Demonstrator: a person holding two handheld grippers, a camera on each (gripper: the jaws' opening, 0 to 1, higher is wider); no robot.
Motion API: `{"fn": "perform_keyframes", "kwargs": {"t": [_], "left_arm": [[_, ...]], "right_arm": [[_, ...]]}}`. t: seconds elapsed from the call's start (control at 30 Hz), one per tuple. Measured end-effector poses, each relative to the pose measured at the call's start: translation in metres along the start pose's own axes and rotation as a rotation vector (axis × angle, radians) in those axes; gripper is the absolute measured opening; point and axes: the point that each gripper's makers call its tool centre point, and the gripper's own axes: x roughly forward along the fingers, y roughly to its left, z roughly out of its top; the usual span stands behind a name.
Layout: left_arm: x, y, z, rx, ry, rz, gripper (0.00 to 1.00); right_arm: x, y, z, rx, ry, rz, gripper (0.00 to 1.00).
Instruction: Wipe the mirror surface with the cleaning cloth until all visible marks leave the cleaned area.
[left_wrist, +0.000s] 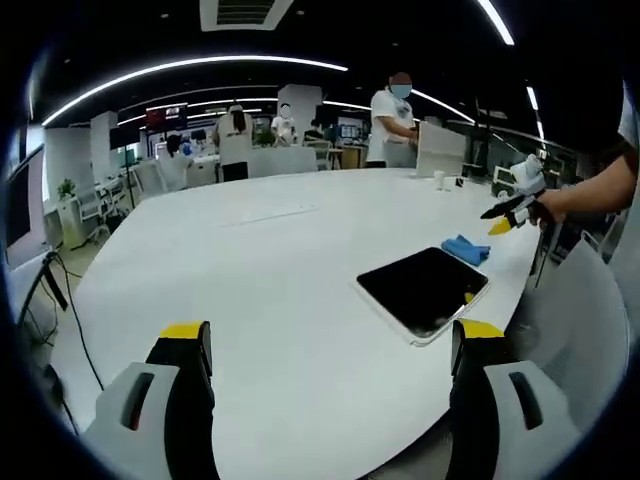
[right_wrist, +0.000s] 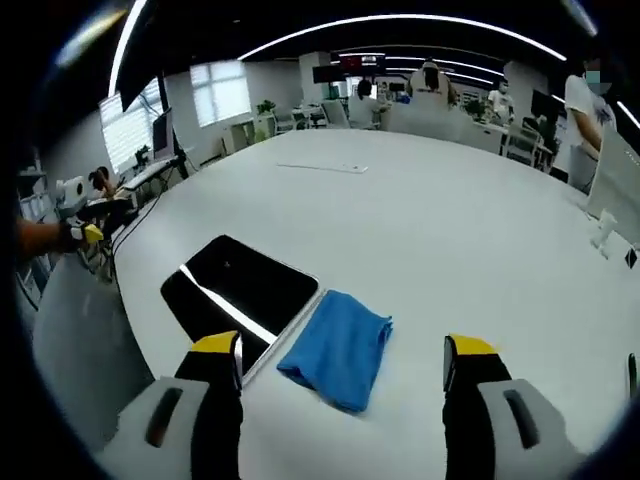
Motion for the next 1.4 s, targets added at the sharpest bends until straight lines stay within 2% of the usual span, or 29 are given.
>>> {"fn": "perform_keyframes", "kwargs": {"t": [0.07,0.13,0.2,0.3,0.37,0.43,0.5,0.57,0.7,0.83,1.03,1.23,1.4], "left_arm": [[-0.004,0.000,0.000,0.011,-0.001,0.001,0.99],[-0.005,-0.001,-0.002,0.007,-0.002,-0.011,0.99],[-0.005,-0.002,-0.007,-0.020,0.023,-0.016,0.99],[-0.005,0.002,-0.007,-0.021,0.007,0.010,0.99],[-0.005,0.007,-0.013,-0.043,0.018,0.030,0.99],[-0.008,0.013,-0.011,-0.071,-0.002,0.053,0.99],[-0.010,0.021,-0.007,-0.081,-0.015,0.081,0.99],[-0.011,0.024,-0.006,-0.079,-0.019,0.081,0.99],[-0.012,0.025,-0.007,-0.077,-0.014,0.075,0.99],[-0.012,0.023,-0.006,-0.051,-0.004,0.060,0.99],[-0.013,0.024,0.000,-0.038,-0.008,0.056,0.99],[-0.013,0.026,0.006,-0.040,-0.022,0.059,0.99],[-0.012,0.027,0.008,-0.049,-0.028,0.061,0.99]], "right_arm": [[-0.005,0.000,-0.005,0.004,-0.013,0.003,0.98],[-0.012,-0.001,-0.015,0.011,-0.003,-0.005,0.98],[-0.017,-0.004,-0.024,0.018,0.012,-0.020,0.98],[-0.022,-0.008,-0.040,0.064,0.012,-0.032,0.98],[-0.027,-0.008,-0.045,0.063,0.000,-0.037,0.98],[-0.029,-0.006,-0.052,0.094,-0.004,-0.027,0.98],[-0.031,-0.001,-0.059,0.133,0.022,-0.020,0.98],[-0.033,-0.002,-0.058,0.118,0.017,-0.033,0.98],[-0.032,-0.006,-0.051,0.149,-0.002,-0.046,0.98],[-0.030,-0.001,-0.043,0.153,-0.020,-0.040,0.98],[-0.027,0.008,-0.044,0.170,-0.007,0.003,0.98],[-0.027,0.009,-0.045,0.156,0.000,0.008,0.96],[-0.028,0.009,-0.044,0.160,-0.012,0.009,0.98]]}}
